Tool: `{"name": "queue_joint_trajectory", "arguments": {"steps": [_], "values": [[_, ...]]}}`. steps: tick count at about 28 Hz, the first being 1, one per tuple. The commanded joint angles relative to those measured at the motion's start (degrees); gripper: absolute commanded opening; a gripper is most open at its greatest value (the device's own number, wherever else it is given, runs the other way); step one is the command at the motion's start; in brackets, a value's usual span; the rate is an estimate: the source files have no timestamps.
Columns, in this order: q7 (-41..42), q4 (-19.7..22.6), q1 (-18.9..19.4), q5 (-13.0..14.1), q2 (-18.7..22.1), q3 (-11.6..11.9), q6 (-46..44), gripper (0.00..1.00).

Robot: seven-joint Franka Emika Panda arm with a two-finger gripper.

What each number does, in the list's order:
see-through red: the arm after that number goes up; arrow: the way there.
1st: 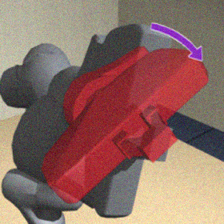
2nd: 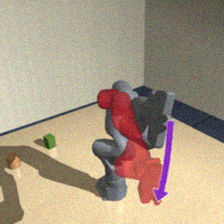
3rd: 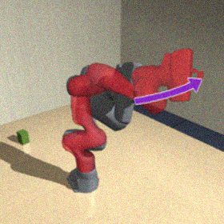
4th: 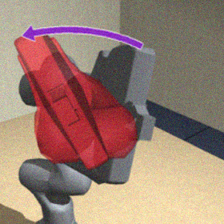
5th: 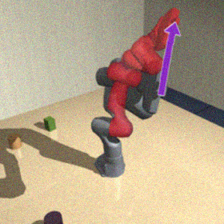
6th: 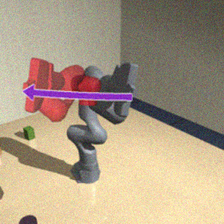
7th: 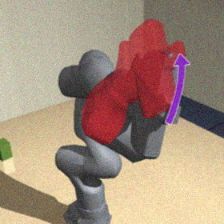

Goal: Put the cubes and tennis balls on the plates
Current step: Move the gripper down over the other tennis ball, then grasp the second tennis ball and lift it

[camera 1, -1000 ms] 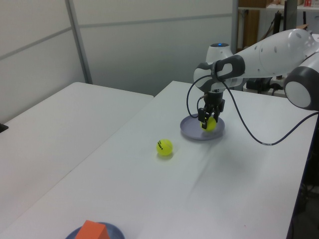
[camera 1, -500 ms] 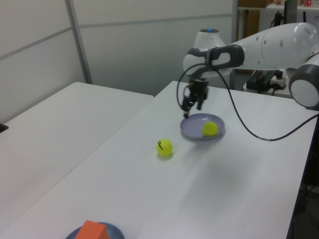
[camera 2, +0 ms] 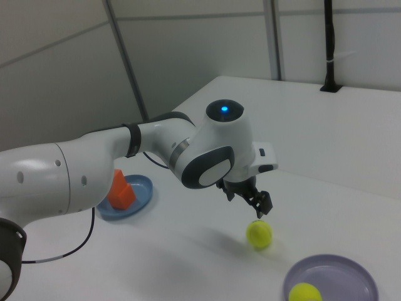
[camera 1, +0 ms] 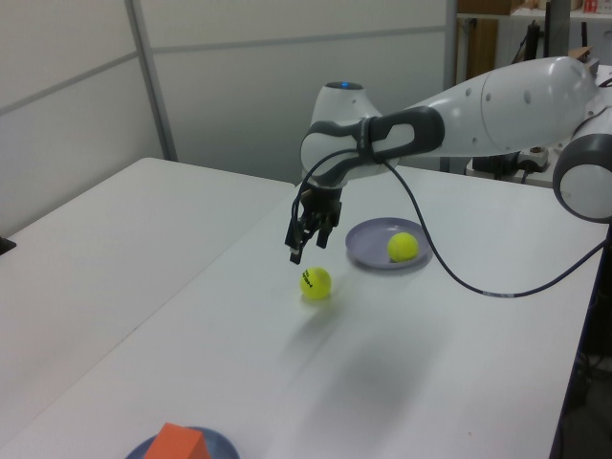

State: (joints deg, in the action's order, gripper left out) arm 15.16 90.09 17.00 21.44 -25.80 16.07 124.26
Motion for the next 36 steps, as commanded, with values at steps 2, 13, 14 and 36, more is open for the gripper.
{"name": "queue_joint_trajectory", "arguments": {"steps": [2, 13, 14, 36], "values": [[-2.5, -0.4, -0.2, -2.5, -1.2, -0.3, 1.3, 0.99], [-2.4, 0.0, -0.7, -4.5, -1.4, 0.3, 1.3, 0.99], [-2.4, 0.1, -0.7, -4.7, -1.9, 0.3, 1.3, 0.99], [-2.6, -0.1, -1.2, -3.7, -7.2, 0.2, 5.1, 0.0]]}}
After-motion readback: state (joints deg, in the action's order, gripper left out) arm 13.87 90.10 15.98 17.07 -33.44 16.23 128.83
